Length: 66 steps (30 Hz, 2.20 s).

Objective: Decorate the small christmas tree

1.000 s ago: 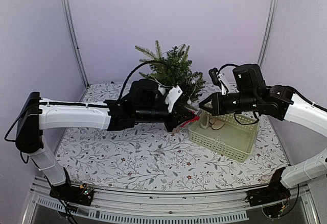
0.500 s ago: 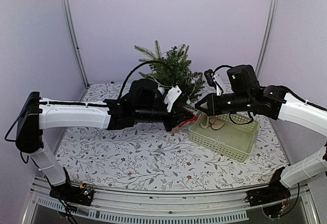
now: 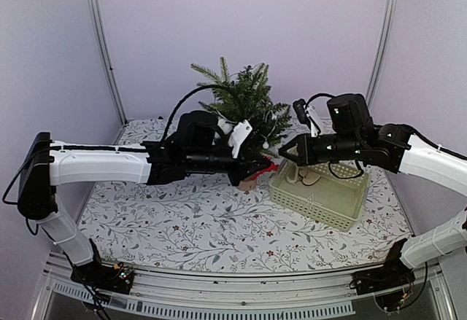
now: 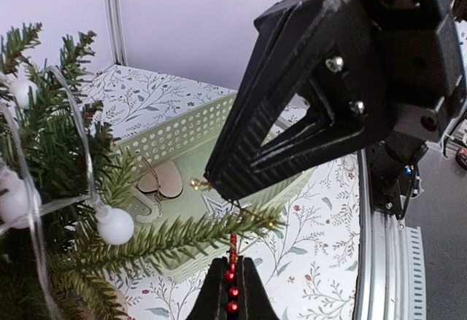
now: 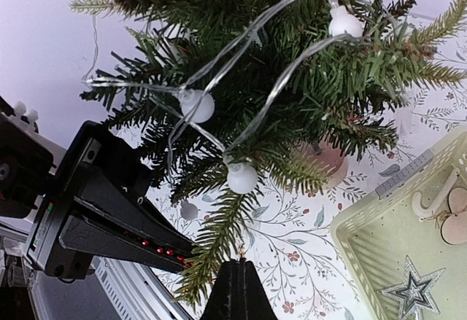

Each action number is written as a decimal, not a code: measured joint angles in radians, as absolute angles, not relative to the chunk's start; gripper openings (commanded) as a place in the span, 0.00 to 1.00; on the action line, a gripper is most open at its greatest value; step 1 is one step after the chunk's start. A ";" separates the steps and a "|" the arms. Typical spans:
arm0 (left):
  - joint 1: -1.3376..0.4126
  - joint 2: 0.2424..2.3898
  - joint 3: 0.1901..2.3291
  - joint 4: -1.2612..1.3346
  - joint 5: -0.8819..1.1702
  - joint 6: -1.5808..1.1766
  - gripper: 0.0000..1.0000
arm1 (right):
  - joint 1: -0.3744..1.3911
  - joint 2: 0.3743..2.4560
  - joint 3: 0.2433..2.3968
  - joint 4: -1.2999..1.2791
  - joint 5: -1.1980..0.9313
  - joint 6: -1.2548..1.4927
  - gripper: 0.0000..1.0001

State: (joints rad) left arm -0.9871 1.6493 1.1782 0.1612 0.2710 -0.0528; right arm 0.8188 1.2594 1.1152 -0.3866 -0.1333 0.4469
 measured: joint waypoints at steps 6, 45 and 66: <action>-0.980 1.649 1.161 0.160 0.275 -0.063 0.00 | 0.818 1.259 1.115 -0.380 -0.138 0.448 0.11; -0.972 1.517 1.025 0.143 0.239 -0.034 0.52 | 0.810 1.246 1.115 -0.381 -0.110 0.430 0.33; -0.719 1.181 0.408 0.457 0.016 -0.632 0.55 | 0.532 1.232 1.010 -0.347 -0.194 0.528 0.35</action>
